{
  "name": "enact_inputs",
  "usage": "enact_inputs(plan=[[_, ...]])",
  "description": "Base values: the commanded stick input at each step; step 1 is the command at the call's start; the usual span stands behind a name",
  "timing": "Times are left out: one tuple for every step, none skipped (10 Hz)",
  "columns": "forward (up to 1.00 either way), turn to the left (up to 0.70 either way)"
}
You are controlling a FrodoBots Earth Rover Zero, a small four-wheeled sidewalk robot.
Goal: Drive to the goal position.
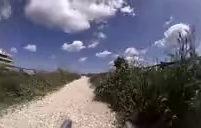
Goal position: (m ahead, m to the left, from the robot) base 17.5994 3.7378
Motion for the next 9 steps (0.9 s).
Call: enact_inputs(plan=[[0.69,0.00],[0.67,0.00],[0.68,0.01],[0.68,0.01],[0.68,0.00],[0.71,0.00],[0.78,0.00],[0.81,0.00],[0.84,0.00]])
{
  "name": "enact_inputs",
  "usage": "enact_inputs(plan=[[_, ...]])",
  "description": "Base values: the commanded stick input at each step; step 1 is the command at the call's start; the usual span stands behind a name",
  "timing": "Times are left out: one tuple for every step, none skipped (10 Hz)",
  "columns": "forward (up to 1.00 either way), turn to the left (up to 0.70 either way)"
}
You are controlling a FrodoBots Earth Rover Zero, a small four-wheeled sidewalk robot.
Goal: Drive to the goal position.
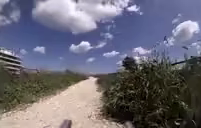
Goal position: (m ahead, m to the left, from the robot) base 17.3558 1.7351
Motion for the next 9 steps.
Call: enact_inputs(plan=[[0.84,0.00],[0.84,0.00],[0.84,0.00],[0.84,0.00],[0.84,0.00],[0.84,0.00],[0.84,0.00],[0.84,0.00],[0.84,0.16]])
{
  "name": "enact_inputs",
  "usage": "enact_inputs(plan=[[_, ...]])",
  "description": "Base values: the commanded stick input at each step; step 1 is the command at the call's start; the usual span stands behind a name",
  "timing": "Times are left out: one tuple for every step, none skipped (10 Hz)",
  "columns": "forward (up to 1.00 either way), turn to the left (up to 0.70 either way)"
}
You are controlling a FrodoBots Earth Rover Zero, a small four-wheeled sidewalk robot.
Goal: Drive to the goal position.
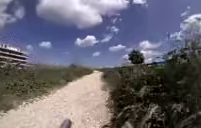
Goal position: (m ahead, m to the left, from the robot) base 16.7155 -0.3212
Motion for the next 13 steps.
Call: enact_inputs(plan=[[0.84,0.34],[0.85,0.13],[0.85,0.00],[0.85,0.00],[0.85,0.00],[0.85,0.00],[0.85,0.00],[0.85,0.00],[0.85,0.00],[0.85,0.00],[0.85,0.00],[0.85,0.00],[0.85,0.00]])
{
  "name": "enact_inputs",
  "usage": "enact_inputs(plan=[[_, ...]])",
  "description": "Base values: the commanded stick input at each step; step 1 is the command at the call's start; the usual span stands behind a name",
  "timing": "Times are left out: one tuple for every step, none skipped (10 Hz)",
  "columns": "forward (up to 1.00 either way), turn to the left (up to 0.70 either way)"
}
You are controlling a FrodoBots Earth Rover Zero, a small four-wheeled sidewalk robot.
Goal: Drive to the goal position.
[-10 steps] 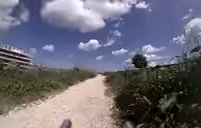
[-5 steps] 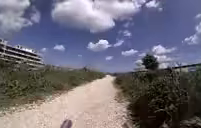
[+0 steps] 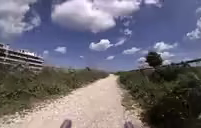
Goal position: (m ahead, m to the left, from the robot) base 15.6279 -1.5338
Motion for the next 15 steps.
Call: enact_inputs(plan=[[0.85,0.00],[0.85,-0.13],[0.85,-0.33],[0.85,-0.27],[0.85,-0.22],[0.85,-0.19],[0.85,-0.30],[0.85,-0.03],[0.85,-0.20],[0.85,-0.28],[0.85,0.00],[0.85,0.00],[0.85,0.00],[0.85,0.00],[0.85,0.00]])
